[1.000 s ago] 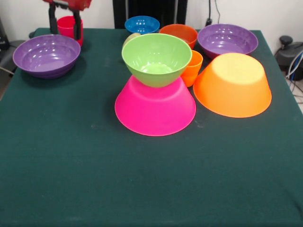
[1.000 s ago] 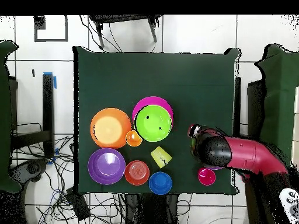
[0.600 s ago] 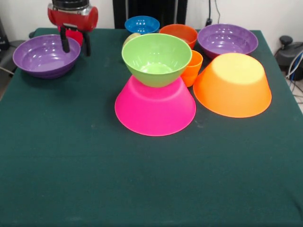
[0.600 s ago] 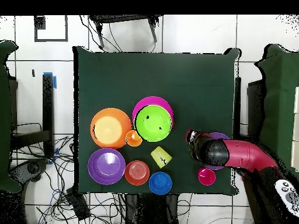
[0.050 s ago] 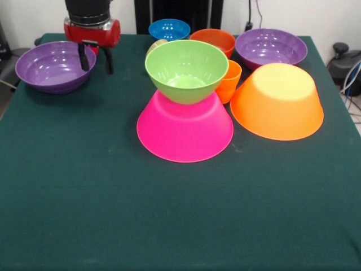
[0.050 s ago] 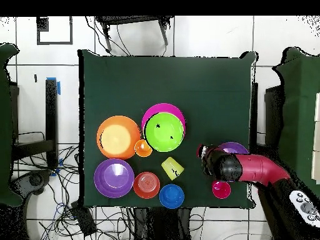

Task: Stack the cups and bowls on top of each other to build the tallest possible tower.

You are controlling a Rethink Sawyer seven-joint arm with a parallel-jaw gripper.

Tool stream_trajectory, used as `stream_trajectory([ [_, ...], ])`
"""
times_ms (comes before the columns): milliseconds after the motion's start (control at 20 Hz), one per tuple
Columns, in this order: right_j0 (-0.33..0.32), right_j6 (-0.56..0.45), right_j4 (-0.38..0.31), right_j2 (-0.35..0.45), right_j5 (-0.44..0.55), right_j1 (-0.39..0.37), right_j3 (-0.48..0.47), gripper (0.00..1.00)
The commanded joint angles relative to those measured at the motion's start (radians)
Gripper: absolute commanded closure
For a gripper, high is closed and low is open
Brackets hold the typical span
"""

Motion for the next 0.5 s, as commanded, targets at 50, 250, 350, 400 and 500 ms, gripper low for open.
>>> stream_trajectory([
  [50,0.041,-0.128,-0.15,0.016,-0.044,0.007,-0.085,0.0],
  [250,0.034,-0.103,-0.16,0.015,-0.029,0.009,-0.081,0.0],
  [350,0.057,-0.019,-0.179,-0.034,-0.079,0.019,-0.064,0.0],
  [400,0.062,-0.002,-0.18,-0.044,-0.086,0.023,-0.063,0.0],
  [500,0.068,0.026,-0.181,-0.064,-0.1,0.032,-0.062,0.0],
])
